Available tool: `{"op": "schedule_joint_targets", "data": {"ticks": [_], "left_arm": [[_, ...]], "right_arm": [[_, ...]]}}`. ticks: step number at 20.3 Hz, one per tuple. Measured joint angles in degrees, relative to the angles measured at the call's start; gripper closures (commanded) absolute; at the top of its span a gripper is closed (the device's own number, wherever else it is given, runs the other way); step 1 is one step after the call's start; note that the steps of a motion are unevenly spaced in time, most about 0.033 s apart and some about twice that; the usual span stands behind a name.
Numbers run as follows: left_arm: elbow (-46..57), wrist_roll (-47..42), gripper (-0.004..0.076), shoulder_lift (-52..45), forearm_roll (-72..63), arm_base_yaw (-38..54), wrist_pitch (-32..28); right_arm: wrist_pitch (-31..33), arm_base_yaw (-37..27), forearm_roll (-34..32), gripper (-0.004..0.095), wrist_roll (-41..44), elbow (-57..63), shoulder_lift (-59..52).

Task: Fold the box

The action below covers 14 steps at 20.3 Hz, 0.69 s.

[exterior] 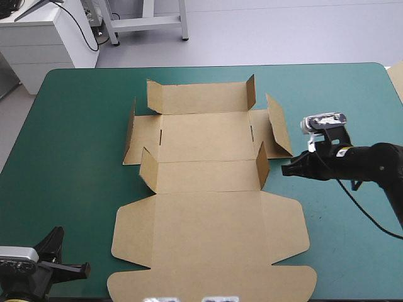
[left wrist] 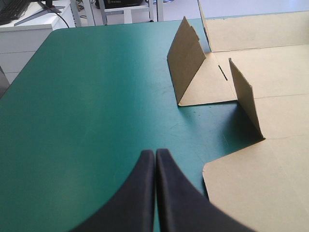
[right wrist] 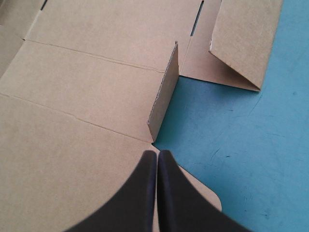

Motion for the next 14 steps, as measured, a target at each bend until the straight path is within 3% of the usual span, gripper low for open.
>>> {"op": "schedule_joint_targets", "data": {"ticks": [5, 7, 8, 9, 13, 14], "left_arm": [[0.0, 0.16, 0.0731, 0.0, 0.0, 0.0, 0.0], [0.0, 0.16, 0.0731, 0.0, 0.0, 0.0, 0.0], [0.0, 0.16, 0.0731, 0.0, 0.0, 0.0, 0.0], [0.0, 0.16, 0.0731, 0.0, 0.0, 0.0, 0.0], [0.0, 0.16, 0.0731, 0.0, 0.0, 0.0, 0.0], [0.0, 0.16, 0.0731, 0.0, 0.0, 0.0, 0.0]], "right_arm": [[-0.77, 11.91, -15.88, 0.0905, 16.81, -6.54, 9.54], [-0.56, 14.25, -17.14, 0.0895, 18.83, -10.08, 14.33], [-0.04, 14.77, -17.27, 0.084, 18.83, -11.56, 15.9], [1.95, 15.27, -17.29, 0.0783, 18.83, -14.81, 18.73], [10.47, 15.4, -17.76, 0.018, 17.73, -23.46, 26.94], [11.75, 15.4, -17.81, 0.0112, 17.67, -25.17, 28.56]]}}
